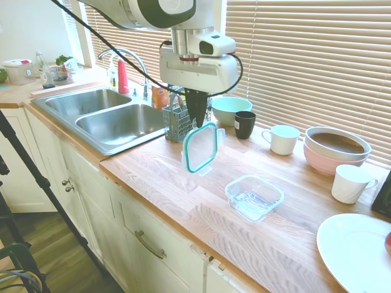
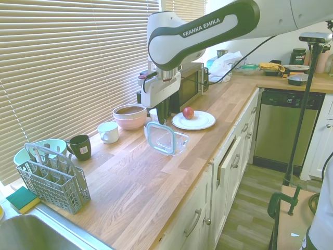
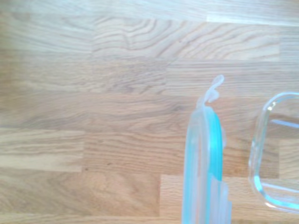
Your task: Cover the lid of the food container
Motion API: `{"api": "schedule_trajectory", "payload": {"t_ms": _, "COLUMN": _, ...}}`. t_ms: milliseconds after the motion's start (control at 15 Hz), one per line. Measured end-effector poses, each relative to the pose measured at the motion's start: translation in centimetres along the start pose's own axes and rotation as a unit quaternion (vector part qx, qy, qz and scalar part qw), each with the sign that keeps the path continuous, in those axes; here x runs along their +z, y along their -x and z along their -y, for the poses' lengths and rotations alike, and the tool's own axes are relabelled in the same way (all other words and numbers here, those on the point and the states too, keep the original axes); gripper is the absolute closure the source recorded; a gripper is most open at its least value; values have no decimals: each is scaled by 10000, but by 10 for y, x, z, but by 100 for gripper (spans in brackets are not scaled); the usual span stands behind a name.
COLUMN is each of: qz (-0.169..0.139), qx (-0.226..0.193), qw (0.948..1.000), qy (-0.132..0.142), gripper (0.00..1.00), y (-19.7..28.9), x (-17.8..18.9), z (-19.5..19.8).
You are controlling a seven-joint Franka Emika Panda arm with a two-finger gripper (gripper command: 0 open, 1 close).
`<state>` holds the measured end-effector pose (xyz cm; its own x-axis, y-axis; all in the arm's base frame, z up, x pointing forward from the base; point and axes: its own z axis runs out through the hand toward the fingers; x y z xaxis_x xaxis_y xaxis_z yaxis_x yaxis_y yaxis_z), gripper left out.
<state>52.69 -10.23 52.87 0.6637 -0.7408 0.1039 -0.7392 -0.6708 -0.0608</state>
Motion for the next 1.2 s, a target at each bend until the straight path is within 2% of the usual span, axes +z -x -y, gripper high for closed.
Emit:
{"api": "schedule_trajectory", "payload": {"t_ms": 600, "qz": 137, "qx": 334, "qw": 9992, "qy": -166, "gripper": 100, "y": -41, "x": 4, "z": -59}}
{"api": "schedule_trajectory", "payload": {"t_ms": 933, "qz": 154, "qx": 385, "qw": 9989, "qy": -236, "gripper": 100, "y": -47, "x": 5, "z": -71}}
{"api": "schedule_trajectory", "payload": {"t_ms": 1200, "qz": 64, "qx": 326, "qw": 9990, "qy": -295, "gripper": 100, "y": -44, "x": 1, "z": -61}}
